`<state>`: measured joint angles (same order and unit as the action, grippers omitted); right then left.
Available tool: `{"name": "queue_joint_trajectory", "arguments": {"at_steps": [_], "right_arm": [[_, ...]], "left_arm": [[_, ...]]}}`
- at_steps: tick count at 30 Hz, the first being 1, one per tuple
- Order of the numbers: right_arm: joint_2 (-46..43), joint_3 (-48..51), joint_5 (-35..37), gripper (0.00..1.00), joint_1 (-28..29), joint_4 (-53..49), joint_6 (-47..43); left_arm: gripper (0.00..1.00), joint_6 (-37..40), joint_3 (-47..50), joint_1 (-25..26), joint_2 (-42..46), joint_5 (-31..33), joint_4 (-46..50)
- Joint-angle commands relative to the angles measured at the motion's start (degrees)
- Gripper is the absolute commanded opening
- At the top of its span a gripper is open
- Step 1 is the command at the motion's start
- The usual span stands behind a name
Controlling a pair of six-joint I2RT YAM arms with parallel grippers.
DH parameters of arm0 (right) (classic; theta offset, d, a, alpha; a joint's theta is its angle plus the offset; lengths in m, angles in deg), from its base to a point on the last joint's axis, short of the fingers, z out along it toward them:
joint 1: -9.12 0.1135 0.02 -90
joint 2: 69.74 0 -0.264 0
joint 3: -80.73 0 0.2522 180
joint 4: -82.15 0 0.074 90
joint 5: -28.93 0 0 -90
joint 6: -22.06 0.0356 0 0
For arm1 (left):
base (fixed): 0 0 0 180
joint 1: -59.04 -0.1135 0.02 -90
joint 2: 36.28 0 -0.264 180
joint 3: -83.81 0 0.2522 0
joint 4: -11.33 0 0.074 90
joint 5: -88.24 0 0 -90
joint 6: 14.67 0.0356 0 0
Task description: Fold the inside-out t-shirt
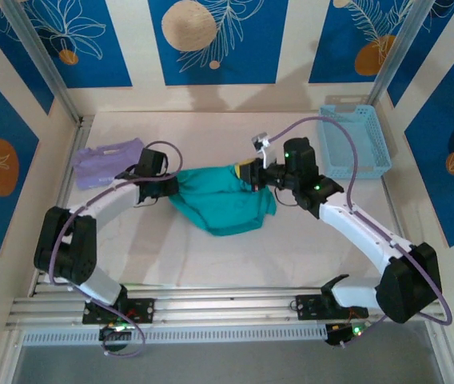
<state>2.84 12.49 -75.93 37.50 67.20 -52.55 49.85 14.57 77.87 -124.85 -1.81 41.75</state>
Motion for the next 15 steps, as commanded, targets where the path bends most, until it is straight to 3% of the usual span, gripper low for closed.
{"name": "queue_joint_trajectory", "arguments": {"at_steps": [1,4,7,10,15], "right_arm": [[0.3,3.6,0.7,0.00,0.0,-2.0,-2.3],[0.4,5.8,0.9,0.00,-0.4,-1.5,-2.6],[1.0,6.6,0.9,0.00,-0.9,-1.8,-2.5],[0.9,6.6,0.6,0.00,-1.1,-1.8,-2.0],[0.3,3.6,1.8,0.00,-1.5,-5.1,-1.6]], "left_arm": [[0.50,-0.3,2.3,1.0,7.3,-6.2,-3.8],[0.65,0.6,3.4,2.9,10.6,-12.9,-6.9],[0.73,2.5,2.6,5.6,10.1,-20.4,-9.5],[0.75,5.7,0.8,9.3,7.4,-24.3,-10.5],[0.71,8.8,-3.5,12.4,0.7,-24.0,-9.0]]}}
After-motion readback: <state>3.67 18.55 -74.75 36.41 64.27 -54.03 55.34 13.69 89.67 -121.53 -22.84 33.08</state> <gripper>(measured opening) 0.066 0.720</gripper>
